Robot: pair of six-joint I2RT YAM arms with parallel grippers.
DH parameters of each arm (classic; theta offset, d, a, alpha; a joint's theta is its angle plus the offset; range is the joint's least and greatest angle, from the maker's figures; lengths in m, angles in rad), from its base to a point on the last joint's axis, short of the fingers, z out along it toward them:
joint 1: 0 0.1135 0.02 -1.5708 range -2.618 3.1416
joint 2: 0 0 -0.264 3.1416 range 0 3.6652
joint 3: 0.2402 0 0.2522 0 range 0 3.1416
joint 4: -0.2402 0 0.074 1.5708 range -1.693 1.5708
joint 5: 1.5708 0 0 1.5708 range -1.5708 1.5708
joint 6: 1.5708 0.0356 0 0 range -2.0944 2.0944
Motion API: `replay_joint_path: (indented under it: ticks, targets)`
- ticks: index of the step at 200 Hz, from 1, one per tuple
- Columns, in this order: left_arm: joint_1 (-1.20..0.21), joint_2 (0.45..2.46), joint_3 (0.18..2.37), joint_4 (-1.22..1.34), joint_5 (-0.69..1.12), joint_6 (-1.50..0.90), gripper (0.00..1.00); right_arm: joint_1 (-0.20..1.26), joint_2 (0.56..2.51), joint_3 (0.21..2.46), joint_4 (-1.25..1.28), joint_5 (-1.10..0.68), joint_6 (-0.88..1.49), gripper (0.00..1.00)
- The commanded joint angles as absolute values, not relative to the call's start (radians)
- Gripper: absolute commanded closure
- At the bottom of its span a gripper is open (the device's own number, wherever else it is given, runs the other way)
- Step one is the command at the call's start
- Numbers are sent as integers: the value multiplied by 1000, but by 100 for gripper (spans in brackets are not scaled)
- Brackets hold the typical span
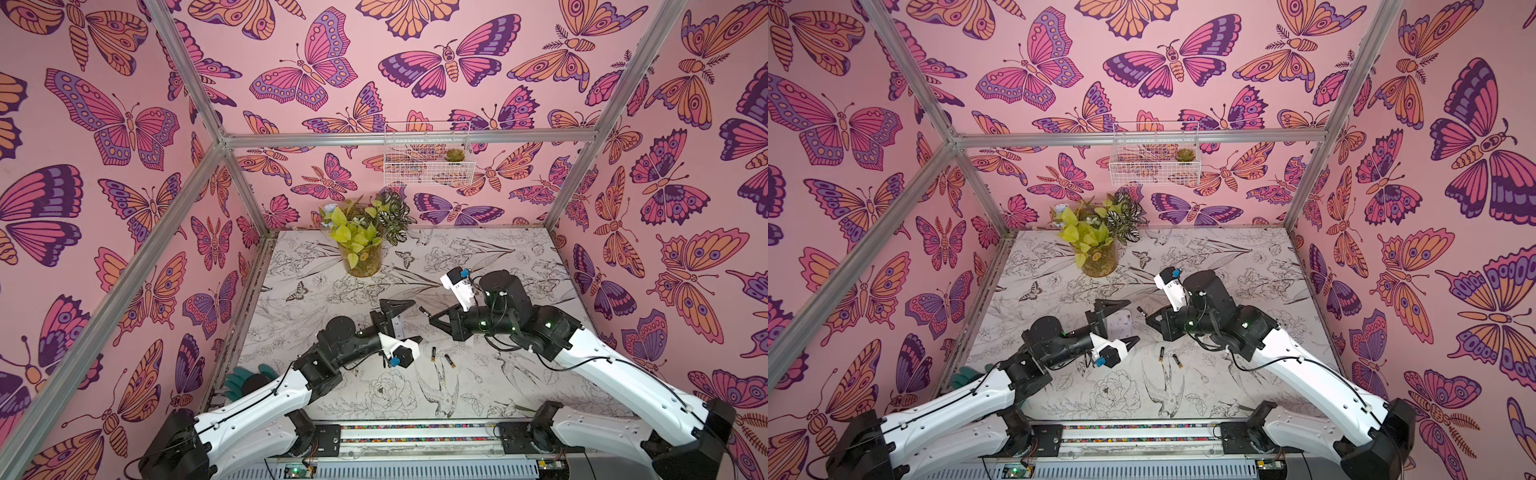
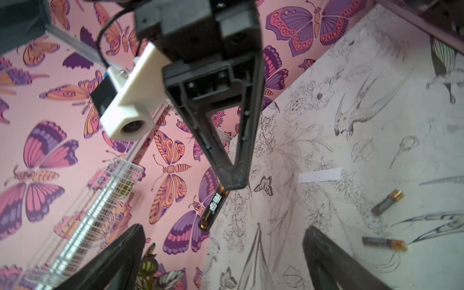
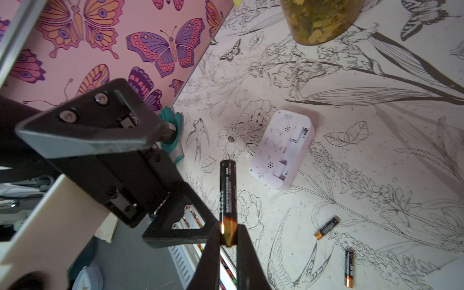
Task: Insert the battery into the alarm
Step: Pick up the battery at the center of the board, then adjust the alarm at the center of the board.
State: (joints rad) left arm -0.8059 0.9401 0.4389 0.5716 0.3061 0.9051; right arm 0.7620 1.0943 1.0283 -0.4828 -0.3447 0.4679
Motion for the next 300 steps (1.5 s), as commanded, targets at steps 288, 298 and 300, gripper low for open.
replay_joint_path:
  ticks: [288, 298, 300]
  targets:
    - [-590, 1301, 444, 229, 334, -894, 33, 923, 1417, 797, -149, 29, 815, 100]
    - [-600, 1317, 451, 239, 334, -904, 33, 923, 1427, 802, -152, 40, 816, 100]
    - [-602, 1320, 451, 244, 334, -907, 33, 923, 1429, 803, -152, 41, 816, 100]
